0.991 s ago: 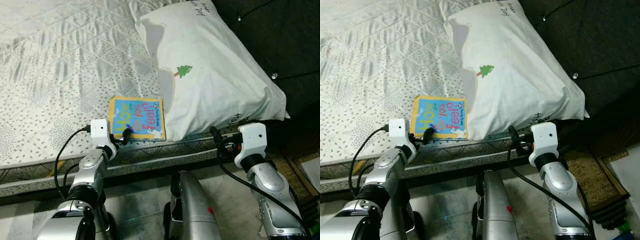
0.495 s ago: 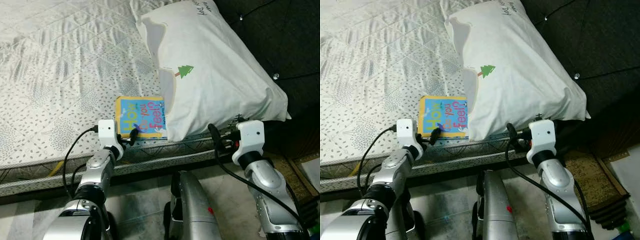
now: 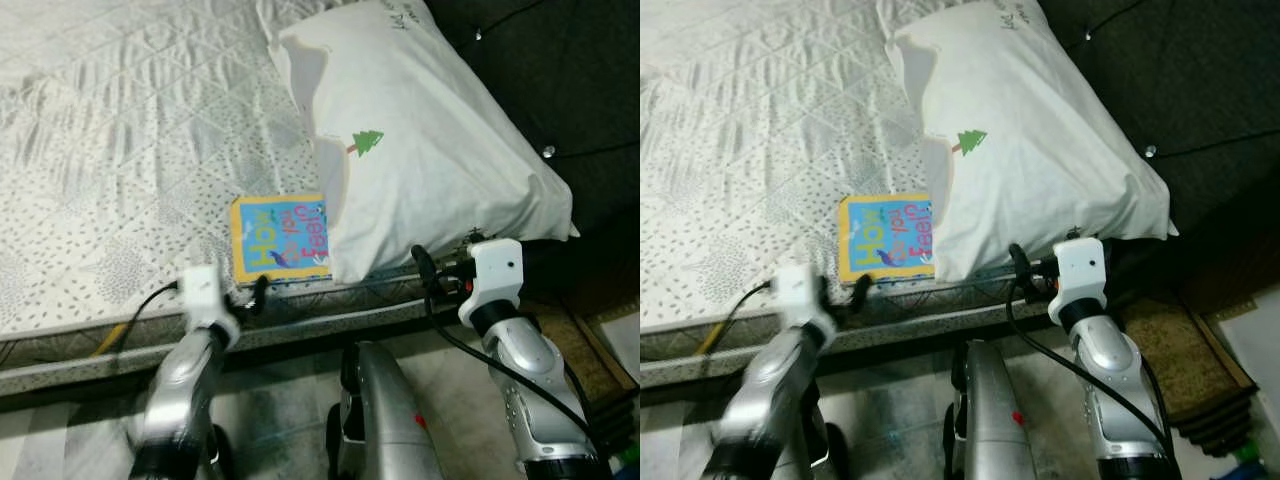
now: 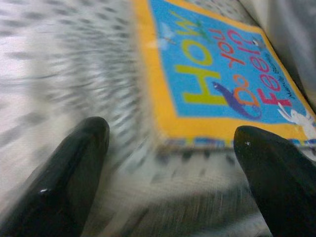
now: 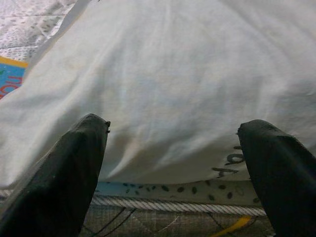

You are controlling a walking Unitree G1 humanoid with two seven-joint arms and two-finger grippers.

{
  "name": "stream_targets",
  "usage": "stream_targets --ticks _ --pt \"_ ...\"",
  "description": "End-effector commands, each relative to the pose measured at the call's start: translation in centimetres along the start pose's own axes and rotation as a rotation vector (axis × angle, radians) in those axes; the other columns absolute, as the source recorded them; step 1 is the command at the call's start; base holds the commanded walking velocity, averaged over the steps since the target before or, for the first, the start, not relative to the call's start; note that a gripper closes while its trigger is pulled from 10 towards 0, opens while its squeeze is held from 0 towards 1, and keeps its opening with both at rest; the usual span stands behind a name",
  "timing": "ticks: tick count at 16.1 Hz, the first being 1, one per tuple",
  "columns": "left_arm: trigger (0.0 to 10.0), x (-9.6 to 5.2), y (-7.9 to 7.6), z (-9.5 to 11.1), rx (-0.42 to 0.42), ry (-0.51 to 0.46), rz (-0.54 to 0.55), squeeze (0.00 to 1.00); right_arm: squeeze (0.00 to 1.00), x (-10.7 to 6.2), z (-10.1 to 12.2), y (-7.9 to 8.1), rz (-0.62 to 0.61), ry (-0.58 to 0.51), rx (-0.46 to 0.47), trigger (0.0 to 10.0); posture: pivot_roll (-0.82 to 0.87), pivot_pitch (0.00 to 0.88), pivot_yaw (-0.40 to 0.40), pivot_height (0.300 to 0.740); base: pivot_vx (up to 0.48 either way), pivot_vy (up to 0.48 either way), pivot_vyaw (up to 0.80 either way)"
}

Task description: Clean up the room

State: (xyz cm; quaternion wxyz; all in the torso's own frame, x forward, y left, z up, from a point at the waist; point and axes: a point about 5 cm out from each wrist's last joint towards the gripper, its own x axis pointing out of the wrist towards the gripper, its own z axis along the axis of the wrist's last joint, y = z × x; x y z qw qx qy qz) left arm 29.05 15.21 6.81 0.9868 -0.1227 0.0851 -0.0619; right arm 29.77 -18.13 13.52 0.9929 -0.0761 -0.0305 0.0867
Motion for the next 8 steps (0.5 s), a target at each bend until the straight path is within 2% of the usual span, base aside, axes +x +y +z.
stream_targets --ticks 1,3,5,8 --pt "10.0 -1.1 -0.3 -0.1 -0.012 0.017 0.007 0.00 0.00 -0.2 -0.7 -0.2 -0.008 0.023 -0.001 10.0 -0.14 0.248 -0.095 0.560 0.000 0.000 0.00" --pt "10.0 -3.4 -0.6 0.0 -0.017 0.019 0.023 0.00 0.00 0.2 -0.8 0.0 -0.006 0.018 0.005 10.0 -0.12 0.235 -0.090 0.560 0.000 0.000 0.00" --pt "10.0 -5.4 -1.0 1.3 0.000 -0.034 0.053 0.00 0.00 1.0 -0.6 0.5 -0.006 -0.003 0.028 10.0 -0.07 0.194 -0.077 0.560 0.000 0.000 0.00" --pt "10.0 -6.4 -1.6 4.5 0.019 -0.183 0.043 0.00 0.00 1.9 -0.2 1.6 0.002 -0.032 0.070 10.0 -0.03 0.149 -0.069 0.560 0.000 0.000 0.00"
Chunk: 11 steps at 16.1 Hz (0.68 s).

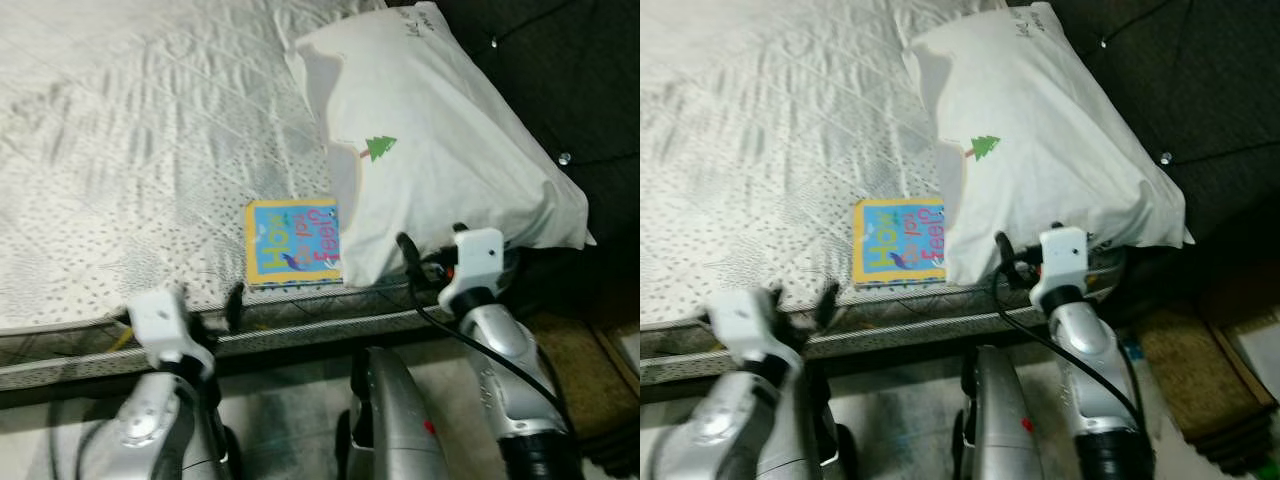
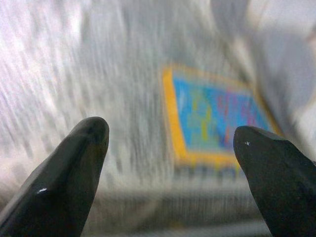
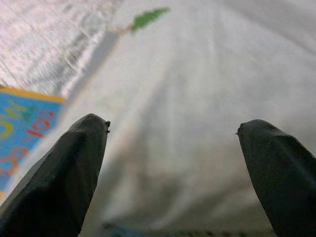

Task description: Clean up the room

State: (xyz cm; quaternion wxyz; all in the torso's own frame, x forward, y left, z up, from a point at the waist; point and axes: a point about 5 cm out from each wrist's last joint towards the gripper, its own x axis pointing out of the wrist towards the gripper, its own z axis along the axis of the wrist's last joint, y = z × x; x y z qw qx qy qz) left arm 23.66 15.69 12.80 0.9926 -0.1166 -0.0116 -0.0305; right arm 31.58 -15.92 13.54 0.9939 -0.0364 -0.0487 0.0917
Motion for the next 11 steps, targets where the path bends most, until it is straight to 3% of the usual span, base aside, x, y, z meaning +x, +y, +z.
stream_targets --ticks 1,3,7,11 --pt "10.0 -0.3 -0.3 0.8 0.000 -0.027 -0.004 0.00 0.00 0.0 -0.3 0.2 -0.012 0.008 0.031 10.0 -0.02 0.129 -0.065 0.560 0.000 0.000 0.00" --pt "10.0 0.0 -0.3 2.0 0.009 -0.077 0.008 0.00 0.00 0.9 0.0 1.3 -0.021 0.011 0.131 10.0 -0.01 0.087 -0.062 0.560 0.000 0.000 0.00" --pt "10.0 2.0 0.5 2.1 0.024 -0.085 0.038 0.00 0.00 3.5 2.4 2.4 -0.016 -0.072 0.252 10.0 0.00 0.006 -0.046 0.560 0.000 0.000 0.00" --pt "10.0 3.7 1.7 3.1 0.052 -0.136 0.067 0.00 0.00 5.4 4.4 2.6 0.024 -0.144 0.284 10.0 0.01 0.000 -0.046 0.581 0.000 0.000 -0.33"
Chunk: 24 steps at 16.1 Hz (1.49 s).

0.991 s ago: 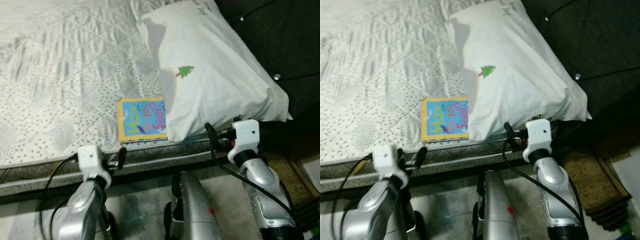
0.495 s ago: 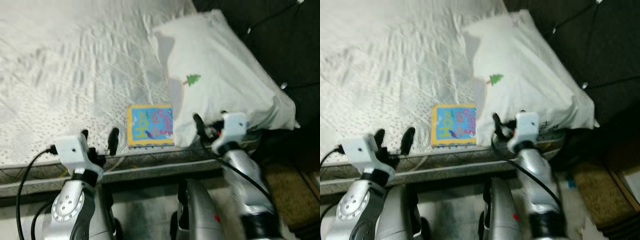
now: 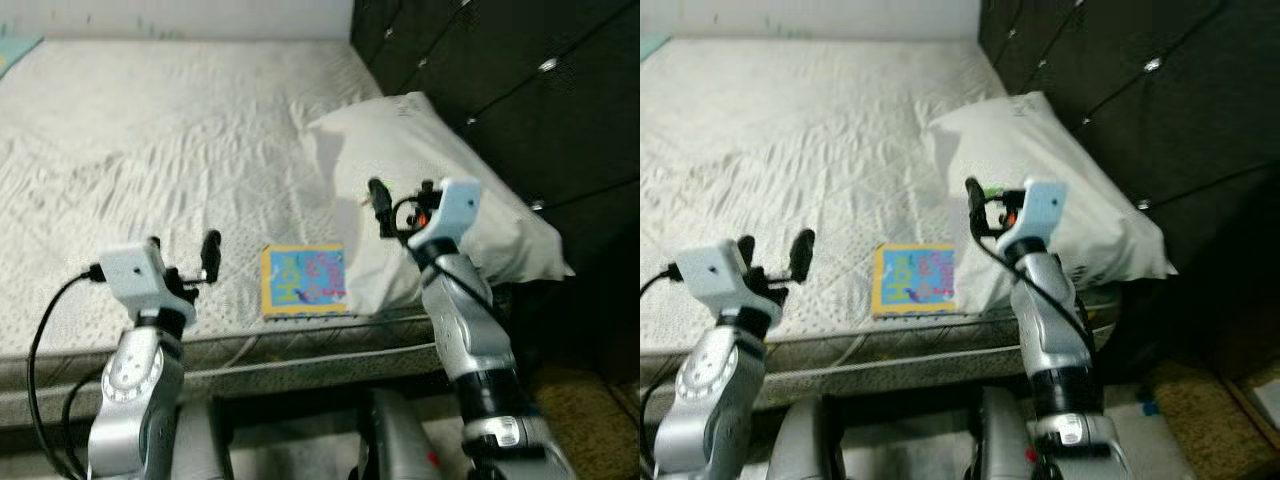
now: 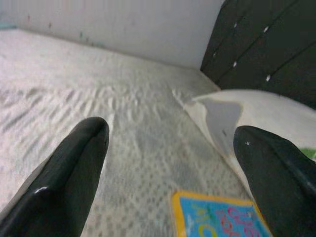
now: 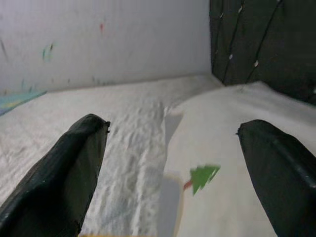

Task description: Clean up the room

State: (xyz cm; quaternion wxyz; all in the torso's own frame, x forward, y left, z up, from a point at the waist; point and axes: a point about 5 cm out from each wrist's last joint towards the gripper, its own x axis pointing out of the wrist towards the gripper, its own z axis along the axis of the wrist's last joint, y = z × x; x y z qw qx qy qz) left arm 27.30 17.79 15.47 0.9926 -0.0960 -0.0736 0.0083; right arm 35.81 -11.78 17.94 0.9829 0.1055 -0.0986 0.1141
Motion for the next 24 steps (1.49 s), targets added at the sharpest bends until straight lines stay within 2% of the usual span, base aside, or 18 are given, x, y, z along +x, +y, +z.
stream_targets --ticks 1,6,9,12,14,16,17,18,21,23,24 --pt "10.0 0.4 0.2 0.1 0.008 -0.010 0.006 0.00 0.00 0.5 0.5 -0.1 0.001 -0.026 0.014 10.0 0.01 0.000 -0.045 0.593 0.000 0.000 -0.43" --pt "10.0 1.7 0.1 0.2 0.013 -0.040 -0.009 0.00 0.00 2.0 1.6 0.5 0.023 -0.078 0.038 10.0 0.02 0.000 -0.038 0.644 0.000 0.000 -0.41" --pt "10.0 2.0 0.5 0.0 0.014 -0.052 0.015 0.00 0.00 2.1 1.4 0.4 0.027 -0.081 0.036 10.0 0.03 0.000 -0.040 0.670 0.000 0.000 -0.27" --pt "10.0 2.3 0.6 -0.2 -0.016 -0.057 0.038 0.00 0.00 1.4 0.6 -0.3 0.025 -0.060 0.015 10.0 0.02 0.000 -0.045 0.706 0.000 0.000 0.00" --pt "10.0 2.7 0.5 0.0 0.015 -0.076 0.029 0.00 0.00 0.6 -0.3 -1.0 0.022 -0.030 -0.006 10.0 0.01 0.000 -0.055 0.735 0.000 0.000 0.00" --pt "10.0 2.8 0.7 -0.1 0.038 -0.074 0.042 0.00 0.00 0.5 -0.5 -1.2 0.022 -0.022 -0.015 10.0 0.01 0.000 -0.062 0.740 0.000 0.000 0.00" --pt "10.0 2.9 0.9 -0.5 0.086 -0.066 0.065 0.00 0.00 0.3 -0.8 -1.3 0.021 -0.013 -0.019 10.0 0.01 0.000 -0.065 0.740 0.000 0.000 0.00" --pt "10.0 2.8 0.9 -0.9 0.064 -0.046 0.054 0.00 0.00 0.2 -0.9 -1.3 0.024 -0.010 -0.022 10.0 0.01 0.000 -0.064 0.740 0.000 0.000 0.00" --pt "10.0 2.7 0.6 -1.5 0.171 0.001 -0.011 0.00 0.00 -0.3 -1.3 -1.2 0.033 -0.007 -0.035 10.0 0.01 0.000 -0.044 0.740 0.000 0.000 0.00" --pt "10.0 2.4 0.8 -1.8 0.225 0.020 -0.024 0.00 0.00 -0.5 -1.5 -1.2 0.030 0.001 -0.039 10.0 0.01 0.000 -0.040 0.740 0.000 0.000 0.00" --pt "10.0 1.8 1.1 -2.5 0.254 0.066 -0.039 0.00 0.00 -0.8 -2.1 -1.1 0.029 0.019 -0.041 10.0 0.02 0.000 -0.040 0.740 0.000 0.000 0.00"
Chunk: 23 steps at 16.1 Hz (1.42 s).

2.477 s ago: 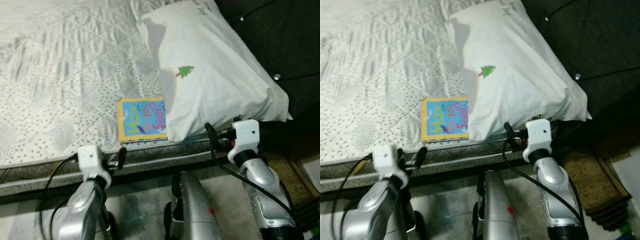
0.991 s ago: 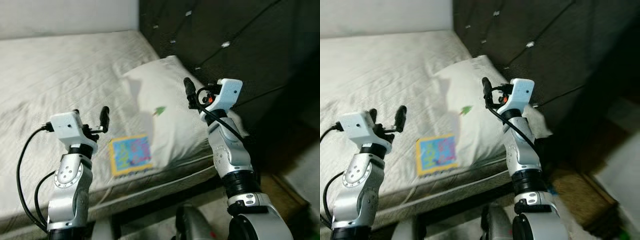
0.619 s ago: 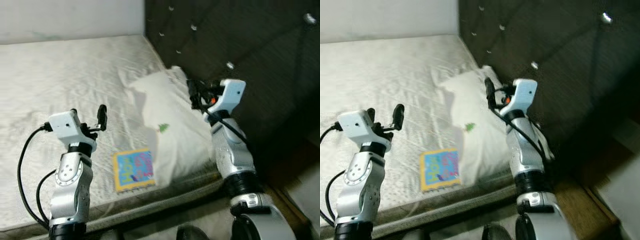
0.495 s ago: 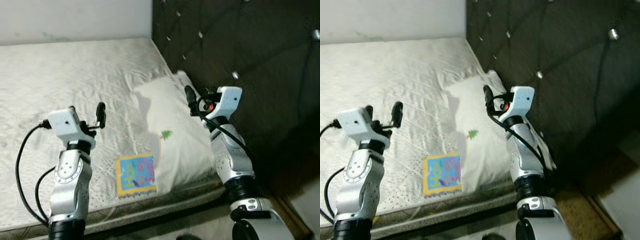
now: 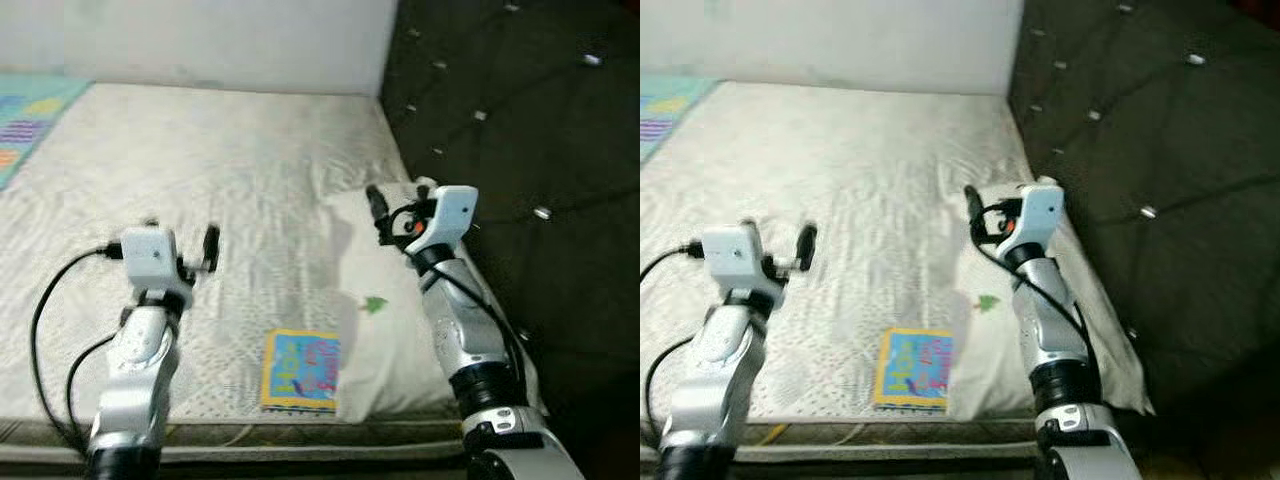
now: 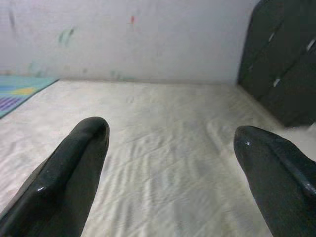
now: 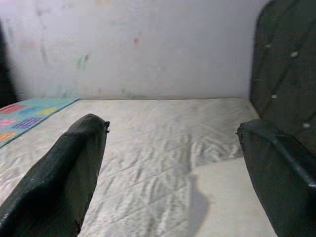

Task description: Clean up the room

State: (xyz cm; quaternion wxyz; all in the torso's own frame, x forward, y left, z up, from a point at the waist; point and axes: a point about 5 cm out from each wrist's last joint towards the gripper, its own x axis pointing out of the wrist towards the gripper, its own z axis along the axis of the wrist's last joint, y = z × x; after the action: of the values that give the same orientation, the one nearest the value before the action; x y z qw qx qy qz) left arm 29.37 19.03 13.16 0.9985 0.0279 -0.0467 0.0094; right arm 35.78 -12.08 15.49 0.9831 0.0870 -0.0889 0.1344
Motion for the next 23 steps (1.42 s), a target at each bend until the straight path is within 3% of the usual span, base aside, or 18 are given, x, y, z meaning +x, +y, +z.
stream_targets --ticks 1,4,6,8,11,16,23 --pt "10.0 -0.3 -0.4 -0.4 0.023 0.030 -0.031 0.00 0.00 -0.5 -0.3 -0.4 -0.015 0.007 -0.014 10.0 0.03 0.000 -0.044 0.740 0.000 0.000 0.00" --pt "10.0 -0.9 -0.7 -0.7 -0.044 0.049 -0.061 0.00 0.00 -1.5 -1.3 -0.9 -0.071 0.042 -0.065 10.0 0.02 0.000 -0.056 0.740 0.000 0.000 0.00" --pt "10.0 -1.2 -1.1 0.7 0.070 -0.049 -0.025 0.00 0.00 -2.2 -1.5 -1.6 -0.101 0.054 -0.081 10.0 0.01 0.000 -0.077 0.740 0.000 0.000 0.00" --pt "10.0 -2.0 0.5 0.5 0.043 -0.065 0.034 0.00 0.00 -3.4 -2.1 -2.3 -0.118 0.078 -0.105 10.0 -0.01 0.000 -0.075 0.740 0.000 0.000 0.00" --pt "10.0 -2.7 2.0 -0.1 -0.040 -0.022 0.122 0.00 0.00 -3.5 -1.8 -2.2 -0.122 0.071 -0.105 10.0 -0.02 0.000 -0.076 0.740 0.000 0.000 0.00" --pt "10.0 -2.4 0.9 0.2 -0.103 -0.025 0.088 0.00 0.00 -3.9 -1.5 -2.0 -0.104 0.079 -0.122 10.0 -0.04 0.025 -0.084 0.740 0.000 0.000 0.00" --pt "10.0 -2.8 0.4 0.0 -0.122 0.003 0.072 0.00 0.00 -4.8 -1.7 -2.3 -0.111 0.107 -0.133 10.0 -0.04 0.059 -0.080 0.740 0.000 0.349 0.00"
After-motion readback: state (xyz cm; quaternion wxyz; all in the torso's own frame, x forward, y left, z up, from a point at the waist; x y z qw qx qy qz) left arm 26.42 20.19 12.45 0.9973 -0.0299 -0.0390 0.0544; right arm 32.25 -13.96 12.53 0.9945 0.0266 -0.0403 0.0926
